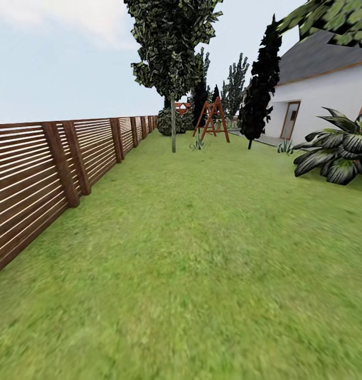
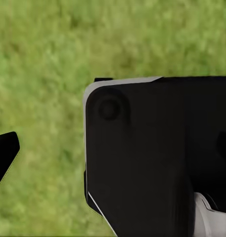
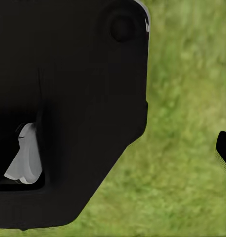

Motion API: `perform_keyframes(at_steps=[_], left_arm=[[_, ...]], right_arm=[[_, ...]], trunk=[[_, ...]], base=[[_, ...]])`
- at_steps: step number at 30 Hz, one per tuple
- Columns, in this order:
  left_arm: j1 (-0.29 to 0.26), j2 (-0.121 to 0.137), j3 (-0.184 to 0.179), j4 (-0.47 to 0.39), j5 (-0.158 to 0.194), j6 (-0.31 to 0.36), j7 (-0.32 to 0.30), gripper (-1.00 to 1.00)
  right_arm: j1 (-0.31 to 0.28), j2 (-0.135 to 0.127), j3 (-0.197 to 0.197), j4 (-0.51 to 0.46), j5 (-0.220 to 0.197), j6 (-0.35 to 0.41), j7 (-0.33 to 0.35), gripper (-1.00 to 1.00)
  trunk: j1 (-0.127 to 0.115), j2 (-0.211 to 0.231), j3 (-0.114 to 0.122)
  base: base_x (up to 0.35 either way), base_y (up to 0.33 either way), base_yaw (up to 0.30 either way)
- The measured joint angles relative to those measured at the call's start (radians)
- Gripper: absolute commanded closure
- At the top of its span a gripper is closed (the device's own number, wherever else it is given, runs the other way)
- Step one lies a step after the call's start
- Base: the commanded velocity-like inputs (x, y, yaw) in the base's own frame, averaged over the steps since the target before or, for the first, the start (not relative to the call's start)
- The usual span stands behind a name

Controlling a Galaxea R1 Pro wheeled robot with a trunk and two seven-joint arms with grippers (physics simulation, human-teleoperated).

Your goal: Take the three Easter eggs out of the wicker basket on the lawn in the garden, then place them on the lawn next to a single tree (choose any tree) so that all three eggs are next to the same tree and none are left in the basket.

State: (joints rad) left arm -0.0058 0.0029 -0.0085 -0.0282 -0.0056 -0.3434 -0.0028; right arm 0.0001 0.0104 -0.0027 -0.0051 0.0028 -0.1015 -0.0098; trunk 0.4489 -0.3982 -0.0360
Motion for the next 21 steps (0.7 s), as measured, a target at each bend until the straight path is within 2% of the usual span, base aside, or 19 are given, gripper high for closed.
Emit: perform_keyframes(at_steps=[21], left_arm=[[0.0,0.0,0.0,0.0,0.0,0.0,0.0,-1.0]], right_arm=[[0.0,0.0,0.0,0.0,0.0,0.0,0.0,-1.0]], trunk=[[0.0,0.0,0.0]], base=[[0.328,0.0,0.0]])
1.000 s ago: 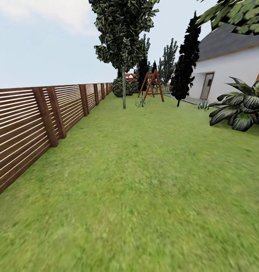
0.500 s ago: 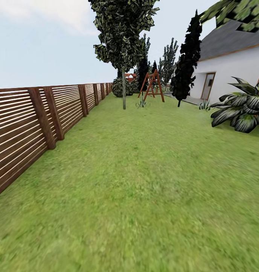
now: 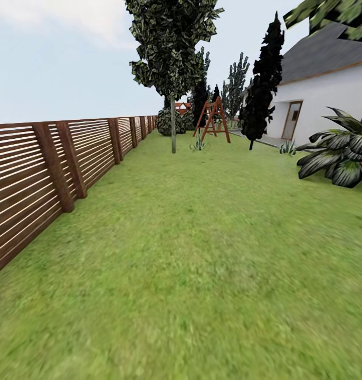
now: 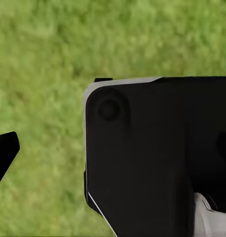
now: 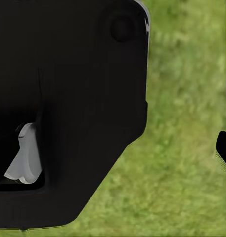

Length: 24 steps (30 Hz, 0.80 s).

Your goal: Take the three Easter eggs out of the wicker basket on the lawn in the garden, then place them on the lawn next to a single tree (choose any tree) so that all three eggs are next to the same tree and none are left in the basket.

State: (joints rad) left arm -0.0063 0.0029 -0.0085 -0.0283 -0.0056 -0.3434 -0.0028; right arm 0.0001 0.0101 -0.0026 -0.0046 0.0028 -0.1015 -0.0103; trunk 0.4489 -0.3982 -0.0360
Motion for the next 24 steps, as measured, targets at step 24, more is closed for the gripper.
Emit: perform_keyframes(at_steps=[24], left_arm=[[0.001,0.0,0.0,0.0,0.0,-0.005,0.0,-1.0]], right_arm=[[0.0,0.0,0.0,0.0,0.0,0.0,0.0,-1.0]], trunk=[[0.0,0.0,0.0]], base=[[0.328,0.0,0.0]])
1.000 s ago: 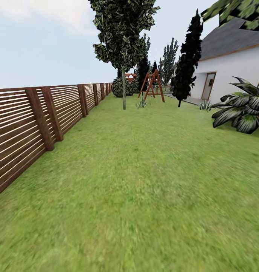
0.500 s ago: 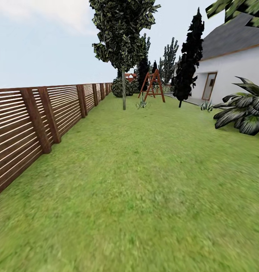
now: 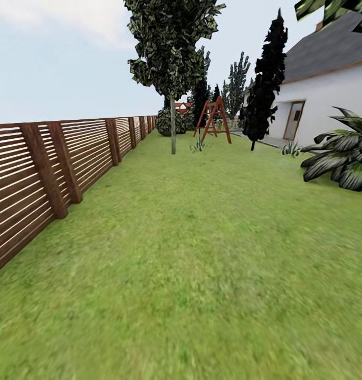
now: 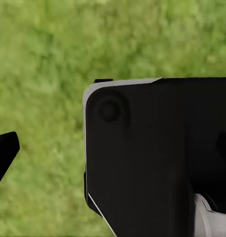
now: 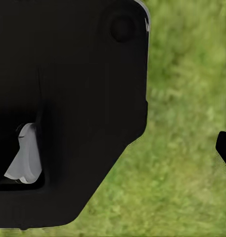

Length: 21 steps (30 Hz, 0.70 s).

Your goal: Take the three Easter eggs out of the wicker basket on the lawn in the garden, then place them on the lawn next to a single tree (choose any tree) so that all three eggs are next to the same tree and none are left in the basket.

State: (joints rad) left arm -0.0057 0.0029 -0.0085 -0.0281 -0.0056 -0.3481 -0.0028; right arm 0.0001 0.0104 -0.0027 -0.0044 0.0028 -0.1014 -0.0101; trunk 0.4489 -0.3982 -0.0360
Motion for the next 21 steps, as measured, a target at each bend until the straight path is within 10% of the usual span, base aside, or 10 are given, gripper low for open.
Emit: perform_keyframes(at_steps=[21], left_arm=[[0.0,0.0,0.0,0.0,0.0,0.0,0.0,-1.0]], right_arm=[[0.0,0.0,0.0,0.0,0.0,0.0,0.0,-1.0]], trunk=[[0.0,0.0,0.0]], base=[[0.328,0.0,0.0]])
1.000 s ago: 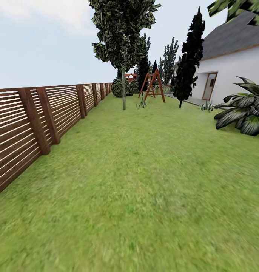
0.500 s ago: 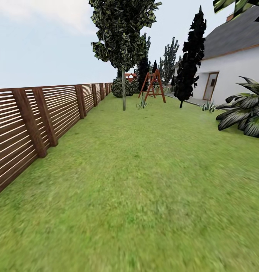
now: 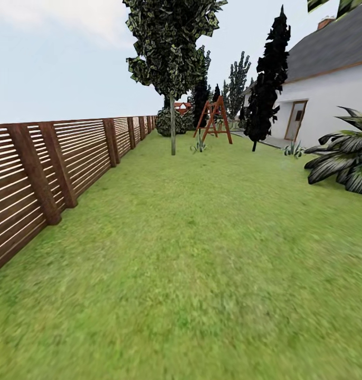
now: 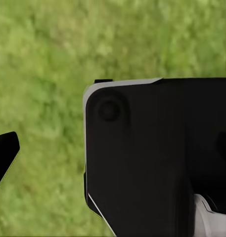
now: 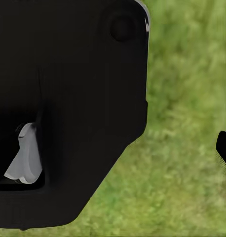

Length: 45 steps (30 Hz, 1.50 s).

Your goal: Take the three Easter eggs out of the wicker basket on the lawn in the garden, then place them on the lawn next to a single tree (choose any tree) so that all three eggs are next to the same tree and none are left in the basket.

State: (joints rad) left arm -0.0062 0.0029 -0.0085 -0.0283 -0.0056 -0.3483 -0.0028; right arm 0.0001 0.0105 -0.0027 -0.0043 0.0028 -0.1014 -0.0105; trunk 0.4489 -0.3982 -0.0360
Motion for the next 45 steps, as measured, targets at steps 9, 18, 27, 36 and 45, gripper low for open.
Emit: perform_keyframes(at_steps=[9,18,27,36,45], left_arm=[[0.0,0.0,0.0,0.0,0.0,0.0,0.0,-1.0],[0.0,0.0,0.0,0.0,0.0,0.0,0.0,-1.0],[0.0,0.0,0.0,0.0,0.0,-0.001,0.0,-1.0],[0.0,0.0,0.0,0.0,0.0,-0.002,0.0,-1.0],[0.0,0.0,0.0,0.0,0.0,-0.003,0.0,-1.0]], right_arm=[[0.0,0.0,0.0,0.0,0.0,0.0,0.001,-1.0],[0.0,0.0,0.0,0.0,0.0,0.0,0.0,-1.0],[0.0,0.0,0.0,0.0,0.0,0.0,0.001,-1.0],[0.0,-0.001,0.0,0.0,0.0,0.0,0.0,-1.0],[0.0,0.0,0.0,0.0,0.0,0.0,0.001,-1.0]], trunk=[[0.0,0.0,0.0],[0.0,0.0,0.0],[0.0,0.0,0.0],[0.0,0.0,0.0],[0.0,0.0,0.0]], base=[[0.328,0.0,0.0],[0.328,0.0,0.0],[0.328,0.0,0.0],[0.328,0.0,0.0],[0.328,0.0,0.0]])
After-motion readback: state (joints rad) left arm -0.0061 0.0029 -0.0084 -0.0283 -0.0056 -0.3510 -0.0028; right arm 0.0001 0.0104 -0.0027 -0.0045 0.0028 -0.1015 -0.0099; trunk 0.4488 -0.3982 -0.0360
